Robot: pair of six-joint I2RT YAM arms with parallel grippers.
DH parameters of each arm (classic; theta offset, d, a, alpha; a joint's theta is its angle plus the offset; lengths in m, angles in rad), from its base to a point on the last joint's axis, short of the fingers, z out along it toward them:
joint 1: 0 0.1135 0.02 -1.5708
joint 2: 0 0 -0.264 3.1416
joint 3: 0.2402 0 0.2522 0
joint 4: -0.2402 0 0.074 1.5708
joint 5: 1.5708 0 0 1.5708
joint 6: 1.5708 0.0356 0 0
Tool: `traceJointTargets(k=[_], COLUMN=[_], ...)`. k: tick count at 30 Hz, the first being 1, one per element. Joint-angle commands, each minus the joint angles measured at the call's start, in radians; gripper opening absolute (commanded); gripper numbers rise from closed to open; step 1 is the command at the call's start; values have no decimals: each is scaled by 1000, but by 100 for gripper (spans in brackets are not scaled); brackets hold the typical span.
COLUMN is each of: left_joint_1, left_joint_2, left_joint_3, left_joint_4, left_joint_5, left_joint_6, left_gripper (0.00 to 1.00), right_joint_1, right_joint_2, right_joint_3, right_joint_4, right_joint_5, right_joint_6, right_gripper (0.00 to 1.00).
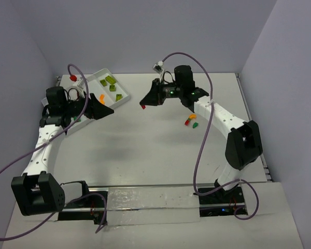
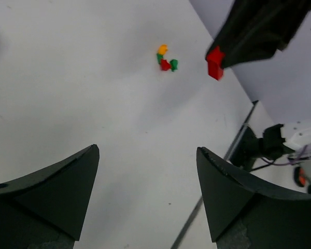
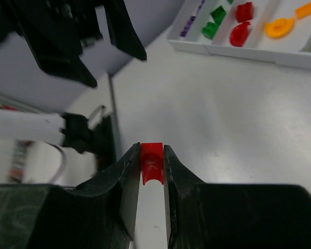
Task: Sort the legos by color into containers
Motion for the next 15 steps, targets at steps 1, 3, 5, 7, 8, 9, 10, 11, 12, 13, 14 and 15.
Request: traceJointTargets(k=[1, 3, 5, 7, 8, 9, 10, 11, 12, 13, 14, 15], left_joint_1=[0, -10, -23, -53, -64, -96, -121, -146, -171, -187, -198, -204], left_joint_2=[-62, -47, -35, -26, -24, -24, -22, -21, -20, -16, -15, -6], left_joint_3=[-92, -104, -112, -117, -120, -121, -127, -134, -142, -146, -147, -148], left_joint_4=[399, 476, 525, 575, 589, 596, 619, 639, 654, 667, 673, 675], left_joint_5=[147, 171, 178, 175, 170, 164, 157, 150, 144, 138, 132, 127], left_joint_6=[-274, -373, -419, -476, -487, -502, -526, -547, -558, -568, -574, -578], left_gripper=[85, 84, 83, 82, 82, 82, 82, 81, 81, 81, 81, 81], right_joint_1=[3, 4, 4, 5, 6, 7, 8, 10, 12, 13, 14, 18], right_joint_2=[57, 89, 107, 117, 116, 114, 108, 103, 101, 101, 100, 98], right_joint_3=[-30, -71, -85, -100, -104, -106, -113, -118, -120, -124, -126, -129], right_joint_4=[535, 730, 792, 861, 868, 869, 871, 873, 879, 889, 894, 898], right_joint_5=[-75, -65, -54, -40, -35, -30, -22, -16, -14, -14, -14, -11], right_joint_6=[723, 869, 936, 990, 996, 994, 993, 993, 997, 1005, 1010, 1014], right_gripper=[0, 0, 0, 0, 0, 0, 0, 0, 0, 0, 0, 0])
